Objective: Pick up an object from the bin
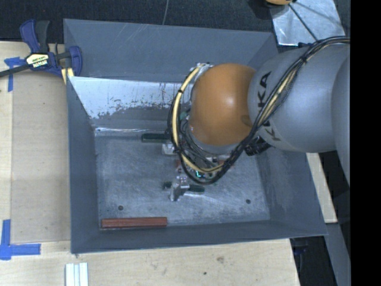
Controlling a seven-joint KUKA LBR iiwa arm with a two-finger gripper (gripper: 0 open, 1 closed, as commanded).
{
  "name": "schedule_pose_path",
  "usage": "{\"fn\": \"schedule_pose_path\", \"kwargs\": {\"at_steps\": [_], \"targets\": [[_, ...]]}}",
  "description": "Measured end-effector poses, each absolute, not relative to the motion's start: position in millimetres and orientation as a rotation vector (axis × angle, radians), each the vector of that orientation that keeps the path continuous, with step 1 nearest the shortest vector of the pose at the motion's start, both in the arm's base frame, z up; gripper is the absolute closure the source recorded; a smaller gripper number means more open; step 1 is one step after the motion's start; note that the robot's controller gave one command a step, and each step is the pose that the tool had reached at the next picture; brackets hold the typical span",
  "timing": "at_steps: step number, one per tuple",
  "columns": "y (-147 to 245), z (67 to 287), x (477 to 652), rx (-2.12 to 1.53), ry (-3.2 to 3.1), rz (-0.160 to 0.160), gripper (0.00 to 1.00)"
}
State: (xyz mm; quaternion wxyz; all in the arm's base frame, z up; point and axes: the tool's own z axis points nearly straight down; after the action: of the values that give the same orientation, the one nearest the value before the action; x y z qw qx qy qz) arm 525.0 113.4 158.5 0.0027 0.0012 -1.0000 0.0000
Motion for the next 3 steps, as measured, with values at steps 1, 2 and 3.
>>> {"fn": "schedule_pose_path", "kwargs": {"at_steps": [1,2,3], "targets": [[113,162,527.0,0.0,-3.144,-0.001,0.0],[71,96,537.0,0.112,-3.147,-0.001,0.0],[59,94,533.8,0.035,-3.141,-0.001,0.0]]}}
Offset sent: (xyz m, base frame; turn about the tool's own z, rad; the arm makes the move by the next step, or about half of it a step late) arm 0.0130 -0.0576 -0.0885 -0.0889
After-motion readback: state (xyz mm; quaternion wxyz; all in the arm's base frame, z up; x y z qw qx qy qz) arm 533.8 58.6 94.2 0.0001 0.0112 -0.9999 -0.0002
